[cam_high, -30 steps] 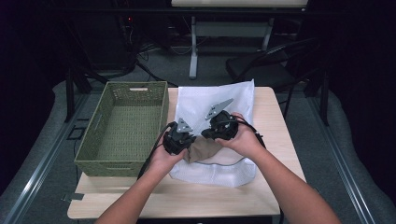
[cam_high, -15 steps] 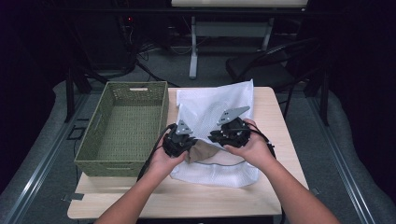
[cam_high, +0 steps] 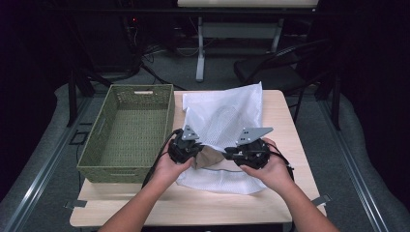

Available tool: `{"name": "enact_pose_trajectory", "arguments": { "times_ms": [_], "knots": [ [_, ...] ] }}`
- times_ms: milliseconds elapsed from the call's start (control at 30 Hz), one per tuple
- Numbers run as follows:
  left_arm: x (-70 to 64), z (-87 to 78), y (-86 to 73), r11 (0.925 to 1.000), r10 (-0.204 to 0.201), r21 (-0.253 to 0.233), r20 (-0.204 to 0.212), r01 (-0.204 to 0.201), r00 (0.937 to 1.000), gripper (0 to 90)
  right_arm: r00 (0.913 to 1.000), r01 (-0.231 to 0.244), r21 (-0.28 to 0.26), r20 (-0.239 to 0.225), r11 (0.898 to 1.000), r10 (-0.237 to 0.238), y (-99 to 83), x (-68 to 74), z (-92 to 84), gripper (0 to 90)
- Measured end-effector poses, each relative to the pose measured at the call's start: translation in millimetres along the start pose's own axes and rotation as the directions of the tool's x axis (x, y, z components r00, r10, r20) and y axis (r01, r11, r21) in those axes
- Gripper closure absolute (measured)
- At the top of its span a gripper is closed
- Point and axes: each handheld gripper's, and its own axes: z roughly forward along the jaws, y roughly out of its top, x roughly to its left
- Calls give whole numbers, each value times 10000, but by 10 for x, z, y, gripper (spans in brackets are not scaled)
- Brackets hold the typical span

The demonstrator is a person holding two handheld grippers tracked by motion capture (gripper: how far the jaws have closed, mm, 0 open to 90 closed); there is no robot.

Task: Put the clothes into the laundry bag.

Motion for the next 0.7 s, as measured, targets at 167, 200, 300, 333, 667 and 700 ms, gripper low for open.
{"name": "enact_pose_trajectory", "arguments": {
  "times_ms": [167, 200, 300, 333, 667, 700],
  "knots": [
    [-13, -18, 2, 10000, 19, -21, -39, -19, 10000, 882, 9988, -417, -136, 238, 9990, 421, -161, -16, -42, 759],
    [-15, -24, 2, 10000, 8, -50, -48, -8, 10000, 882, 9984, -459, -180, 321, 9988, 464, -196, -15, -52, 754],
    [-9, -45, 4, 9999, 44, -94, -58, -44, 10000, 882, 9965, -645, -205, 517, 9977, 655, -302, -21, -99, 732],
    [-9, -48, 4, 9999, 23, -109, -43, -23, 10000, 882, 9955, -656, -157, 670, 9977, 666, -335, -26, -119, 723],
    [-26, -44, -8, 9999, 37, -120, -94, -38, 9999, 882, 9682, -1619, 183, 1962, 9866, 1552, -756, -155, -148, 559],
    [-23, -45, -10, 9999, 35, -134, -79, -36, 10000, 882, 9629, -1731, 173, 2131, 9847, 1656, -796, -164, -155, 542]
  ]
}}
